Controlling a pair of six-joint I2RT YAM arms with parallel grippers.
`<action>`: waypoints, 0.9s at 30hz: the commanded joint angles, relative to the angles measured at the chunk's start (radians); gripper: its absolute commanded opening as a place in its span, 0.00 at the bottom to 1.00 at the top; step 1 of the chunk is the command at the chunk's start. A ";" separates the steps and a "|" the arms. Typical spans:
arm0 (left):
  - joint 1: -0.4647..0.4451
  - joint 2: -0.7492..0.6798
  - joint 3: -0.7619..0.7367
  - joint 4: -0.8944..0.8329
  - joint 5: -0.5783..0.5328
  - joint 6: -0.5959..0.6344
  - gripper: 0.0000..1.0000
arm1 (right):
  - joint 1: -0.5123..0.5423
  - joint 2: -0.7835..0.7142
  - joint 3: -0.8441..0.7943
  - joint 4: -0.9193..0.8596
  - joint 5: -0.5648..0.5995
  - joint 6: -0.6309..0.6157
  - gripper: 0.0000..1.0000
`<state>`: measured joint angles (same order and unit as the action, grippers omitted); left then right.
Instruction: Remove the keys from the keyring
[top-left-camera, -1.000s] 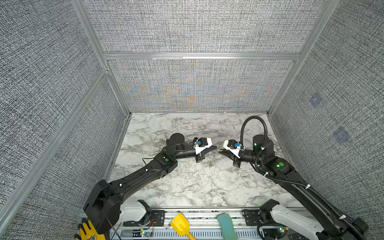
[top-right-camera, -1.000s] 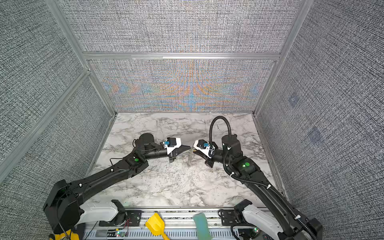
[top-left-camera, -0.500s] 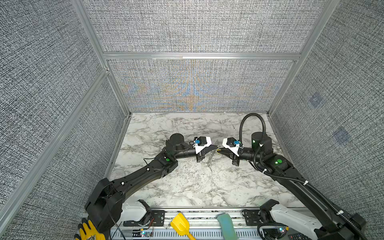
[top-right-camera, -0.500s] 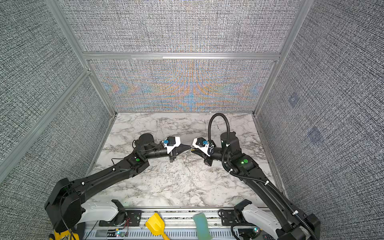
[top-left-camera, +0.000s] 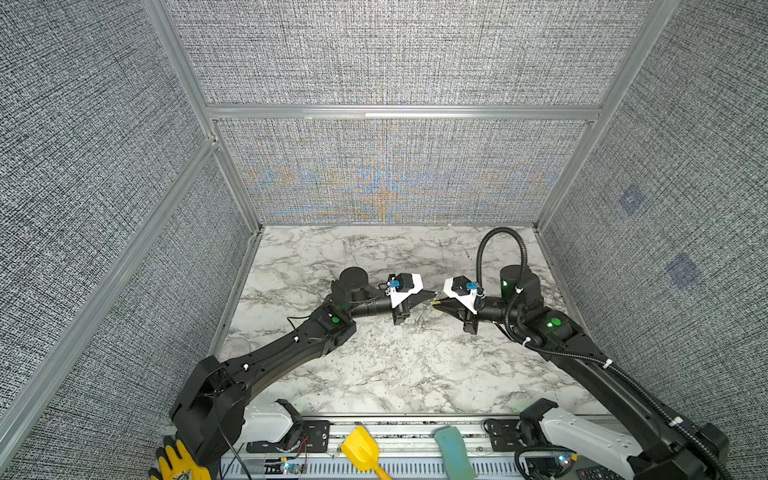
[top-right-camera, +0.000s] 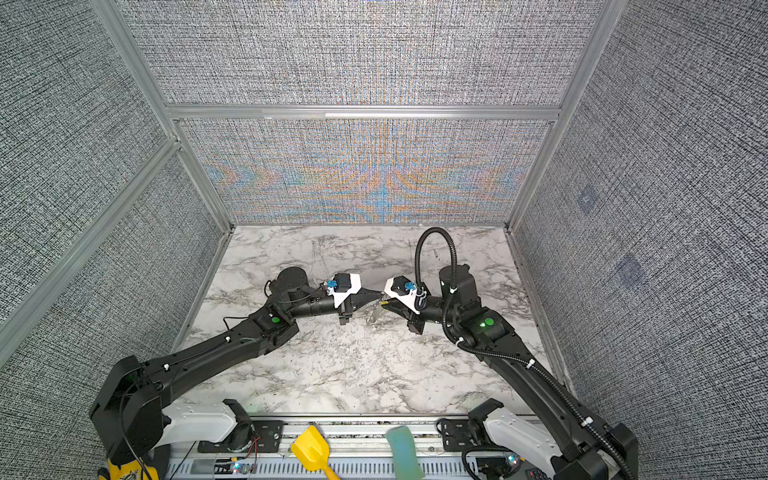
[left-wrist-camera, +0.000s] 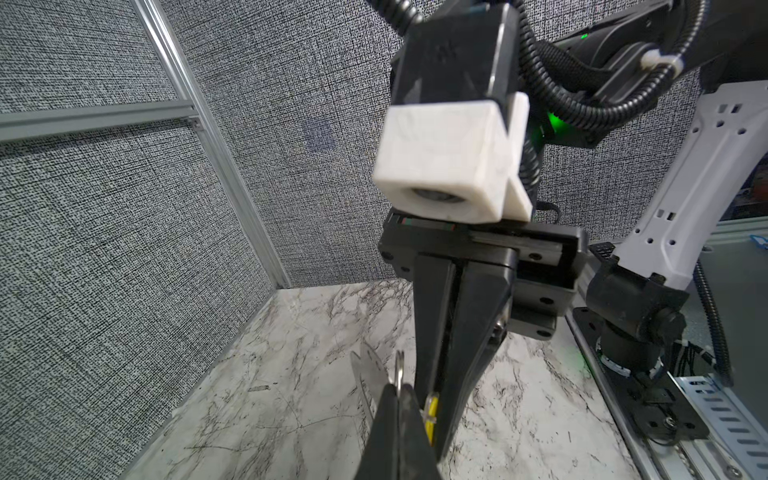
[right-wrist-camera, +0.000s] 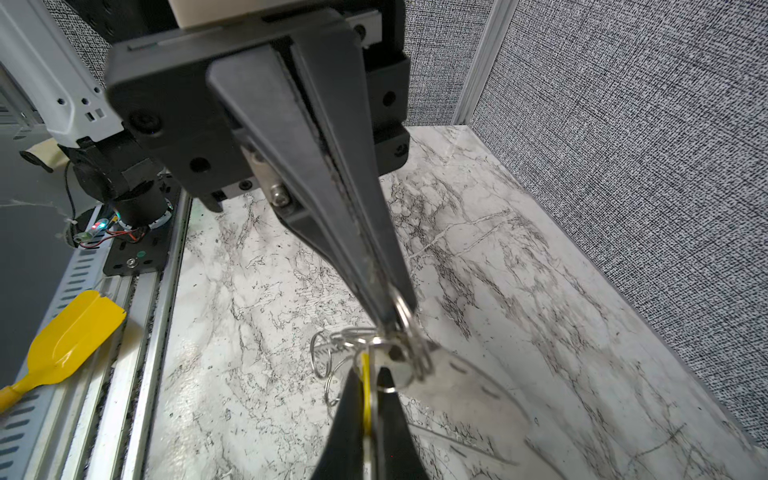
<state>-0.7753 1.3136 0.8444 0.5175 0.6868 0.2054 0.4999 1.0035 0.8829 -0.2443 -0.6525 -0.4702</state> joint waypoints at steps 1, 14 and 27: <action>0.001 -0.007 -0.001 0.050 -0.014 0.002 0.00 | -0.004 -0.004 0.011 -0.028 -0.018 -0.008 0.00; 0.003 -0.042 -0.008 0.013 -0.118 0.051 0.00 | -0.018 -0.064 -0.021 -0.066 0.023 -0.002 0.00; 0.002 -0.035 0.017 -0.104 -0.167 0.089 0.00 | -0.022 -0.086 0.004 -0.065 0.217 -0.102 0.00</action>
<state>-0.7773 1.2720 0.8436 0.4206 0.6022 0.2806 0.4797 0.9180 0.8734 -0.2581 -0.5312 -0.5293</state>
